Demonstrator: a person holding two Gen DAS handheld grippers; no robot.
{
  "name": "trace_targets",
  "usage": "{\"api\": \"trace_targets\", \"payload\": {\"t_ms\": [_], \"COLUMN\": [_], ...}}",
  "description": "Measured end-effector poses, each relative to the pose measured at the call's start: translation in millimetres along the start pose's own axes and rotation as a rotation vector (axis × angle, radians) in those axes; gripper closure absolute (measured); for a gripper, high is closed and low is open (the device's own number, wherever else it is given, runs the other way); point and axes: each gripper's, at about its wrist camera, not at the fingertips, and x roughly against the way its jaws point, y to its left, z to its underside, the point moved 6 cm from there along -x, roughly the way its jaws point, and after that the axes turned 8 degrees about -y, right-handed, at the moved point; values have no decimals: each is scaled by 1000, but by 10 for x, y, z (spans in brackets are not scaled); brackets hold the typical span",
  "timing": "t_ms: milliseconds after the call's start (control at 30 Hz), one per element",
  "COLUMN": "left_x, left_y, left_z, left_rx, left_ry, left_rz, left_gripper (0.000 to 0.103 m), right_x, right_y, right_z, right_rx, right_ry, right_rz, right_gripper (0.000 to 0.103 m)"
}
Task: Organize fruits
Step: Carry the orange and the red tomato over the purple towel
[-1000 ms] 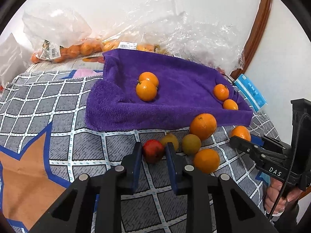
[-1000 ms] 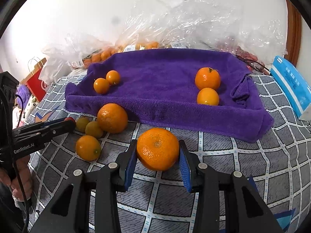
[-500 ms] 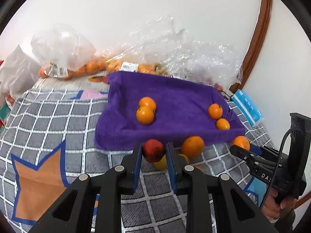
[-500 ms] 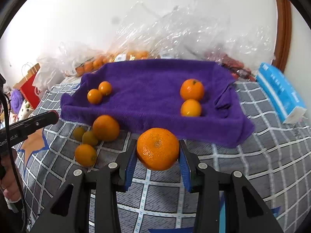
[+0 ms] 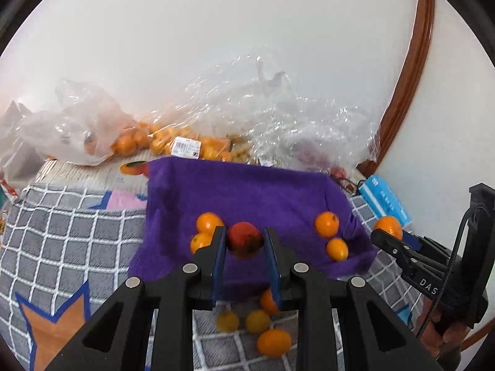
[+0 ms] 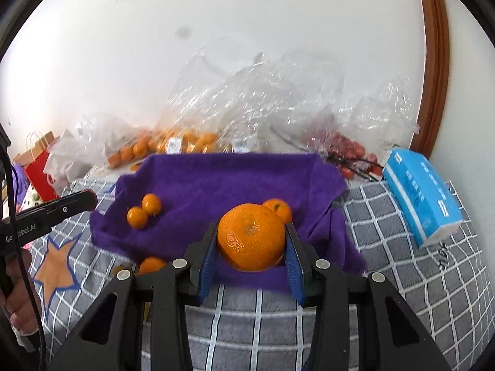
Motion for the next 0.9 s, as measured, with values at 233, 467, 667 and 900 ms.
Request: {"api": "trace_targets", "payload": {"t_ms": [233, 467, 667, 900], "left_x": [-235, -423, -488, -558], "left_y": [4, 175, 237, 193], "left_z": [-77, 95, 123, 187], "left_rx": [-37, -15, 11, -17], "left_ry": [-26, -2, 3, 16], "left_rz": [-44, -52, -49, -55], "left_gripper": [79, 79, 79, 79], "right_x": [-250, -445, -474, -504], "right_y": [57, 29, -147, -285], "right_z": [-175, -60, -50, -18], "right_rx": [-1, -8, -36, -55], "right_ry": [-20, -8, -13, -11], "right_rz": [-7, -8, 23, 49], "right_gripper": [63, 63, 63, 63]}}
